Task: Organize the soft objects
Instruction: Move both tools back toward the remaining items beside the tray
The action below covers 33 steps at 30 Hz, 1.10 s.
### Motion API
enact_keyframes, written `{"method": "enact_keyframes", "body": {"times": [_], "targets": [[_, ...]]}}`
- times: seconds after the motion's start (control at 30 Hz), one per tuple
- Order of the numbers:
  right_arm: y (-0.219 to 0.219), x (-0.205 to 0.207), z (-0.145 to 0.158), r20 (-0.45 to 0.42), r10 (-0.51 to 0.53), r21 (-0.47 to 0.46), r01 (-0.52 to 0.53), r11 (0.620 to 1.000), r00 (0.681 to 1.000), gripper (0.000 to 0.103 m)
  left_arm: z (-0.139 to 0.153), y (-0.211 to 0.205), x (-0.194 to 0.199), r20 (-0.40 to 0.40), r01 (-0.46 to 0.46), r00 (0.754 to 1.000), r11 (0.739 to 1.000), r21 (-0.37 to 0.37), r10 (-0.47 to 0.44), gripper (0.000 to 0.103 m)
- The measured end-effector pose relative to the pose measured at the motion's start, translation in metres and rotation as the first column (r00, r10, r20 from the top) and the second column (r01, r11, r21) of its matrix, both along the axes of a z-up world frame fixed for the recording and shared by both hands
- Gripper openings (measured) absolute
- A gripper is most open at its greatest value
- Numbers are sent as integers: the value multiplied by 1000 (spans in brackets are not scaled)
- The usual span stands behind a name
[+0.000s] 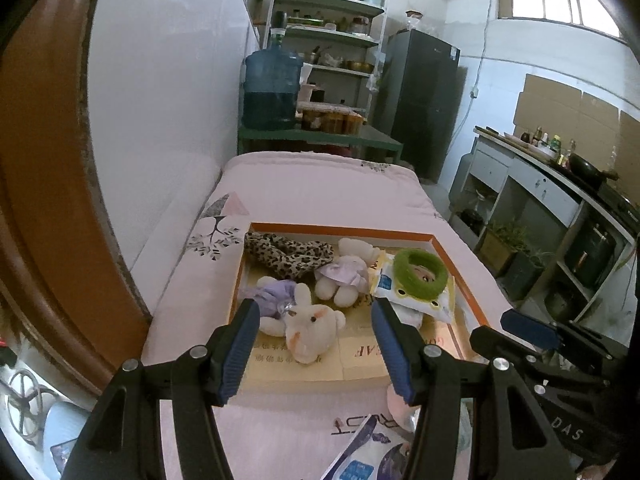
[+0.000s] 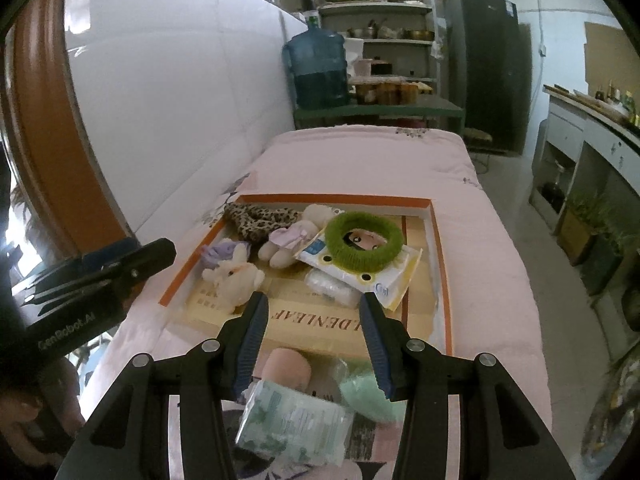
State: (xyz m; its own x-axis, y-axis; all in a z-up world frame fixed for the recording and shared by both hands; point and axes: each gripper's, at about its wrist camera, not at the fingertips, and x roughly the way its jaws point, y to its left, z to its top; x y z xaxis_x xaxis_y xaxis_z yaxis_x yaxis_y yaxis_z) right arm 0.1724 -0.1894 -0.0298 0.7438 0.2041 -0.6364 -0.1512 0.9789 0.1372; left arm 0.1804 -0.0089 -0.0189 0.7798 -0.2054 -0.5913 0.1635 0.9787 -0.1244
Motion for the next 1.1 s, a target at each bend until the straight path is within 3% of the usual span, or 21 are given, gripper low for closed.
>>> {"method": "enact_keyframes", "body": {"times": [0.4,1.1], "targets": [[12,-43,5,52,9,-26,-8,1000,999,49,-1,3,-34,13,-3,1000,1000,7,3,58],[14,-84,-7,30,5,-3,-5,1000,1000,49,-12,10,-79,11,9,1000,1000,-11,-9,58]]}}
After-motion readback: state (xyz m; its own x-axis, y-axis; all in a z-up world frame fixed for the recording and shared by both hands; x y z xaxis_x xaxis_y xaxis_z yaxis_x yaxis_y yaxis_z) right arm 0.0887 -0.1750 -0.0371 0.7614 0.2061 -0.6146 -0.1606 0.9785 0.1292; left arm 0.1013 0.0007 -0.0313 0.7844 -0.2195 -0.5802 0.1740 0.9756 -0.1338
